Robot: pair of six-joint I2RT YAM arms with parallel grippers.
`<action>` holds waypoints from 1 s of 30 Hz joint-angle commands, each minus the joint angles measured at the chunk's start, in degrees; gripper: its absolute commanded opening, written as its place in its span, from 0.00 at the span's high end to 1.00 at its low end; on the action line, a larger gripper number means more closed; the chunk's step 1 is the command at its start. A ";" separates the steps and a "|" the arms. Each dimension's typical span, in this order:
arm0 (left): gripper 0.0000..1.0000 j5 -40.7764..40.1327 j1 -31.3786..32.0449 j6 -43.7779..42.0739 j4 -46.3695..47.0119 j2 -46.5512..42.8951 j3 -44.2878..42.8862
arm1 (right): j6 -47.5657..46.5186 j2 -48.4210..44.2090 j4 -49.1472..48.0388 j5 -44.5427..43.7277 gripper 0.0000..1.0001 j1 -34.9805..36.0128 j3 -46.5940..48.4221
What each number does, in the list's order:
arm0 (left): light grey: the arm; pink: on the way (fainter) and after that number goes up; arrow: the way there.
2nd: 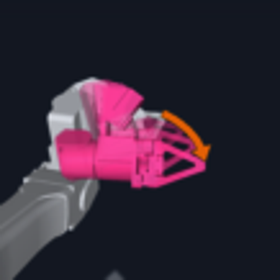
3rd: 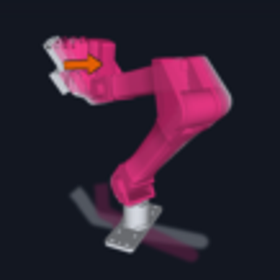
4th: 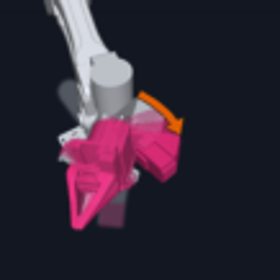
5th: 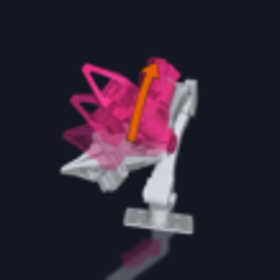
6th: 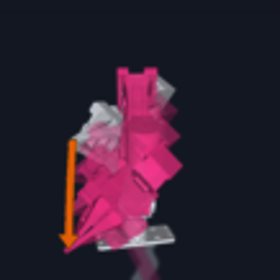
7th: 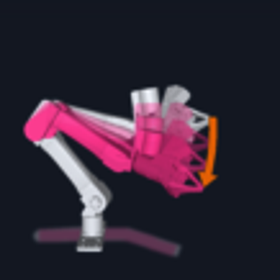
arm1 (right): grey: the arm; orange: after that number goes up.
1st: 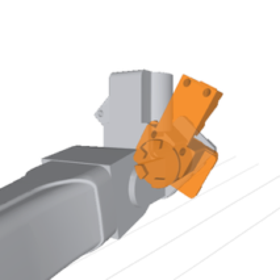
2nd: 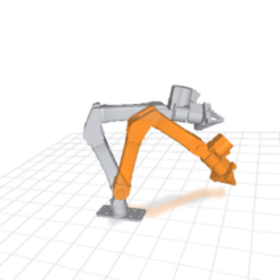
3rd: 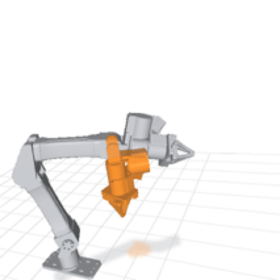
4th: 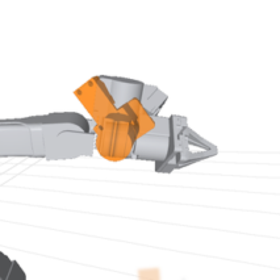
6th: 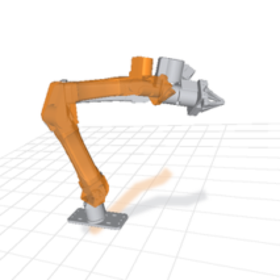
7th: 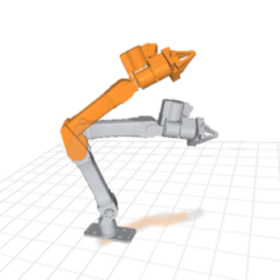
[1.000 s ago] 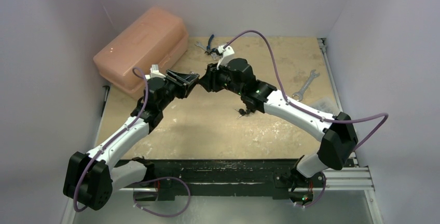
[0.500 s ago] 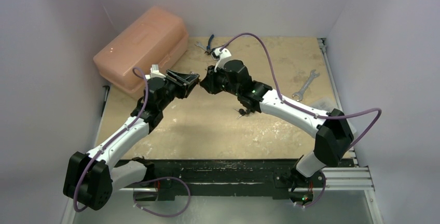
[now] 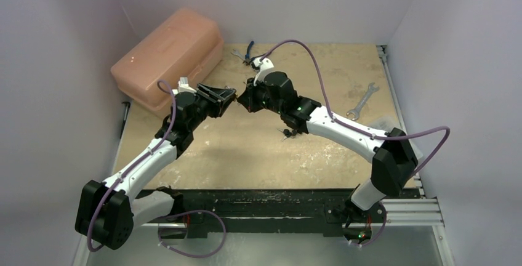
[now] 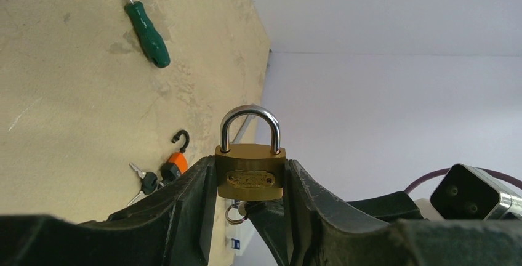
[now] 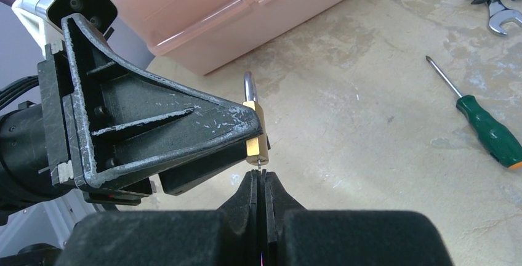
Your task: Unlock with the key
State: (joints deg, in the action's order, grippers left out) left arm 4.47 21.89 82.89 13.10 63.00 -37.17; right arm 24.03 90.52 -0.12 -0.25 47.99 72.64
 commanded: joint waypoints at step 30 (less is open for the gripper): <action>1.00 5.11 0.35 -0.77 6.81 -1.09 -0.48 | 4.62 2.45 -11.84 -0.76 1.00 0.22 -0.84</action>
State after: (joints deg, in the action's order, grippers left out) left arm 3.11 21.06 82.87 13.21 63.48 -37.17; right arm 27.00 93.14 -5.39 -0.49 48.10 72.60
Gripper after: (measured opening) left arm 0.421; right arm 0.021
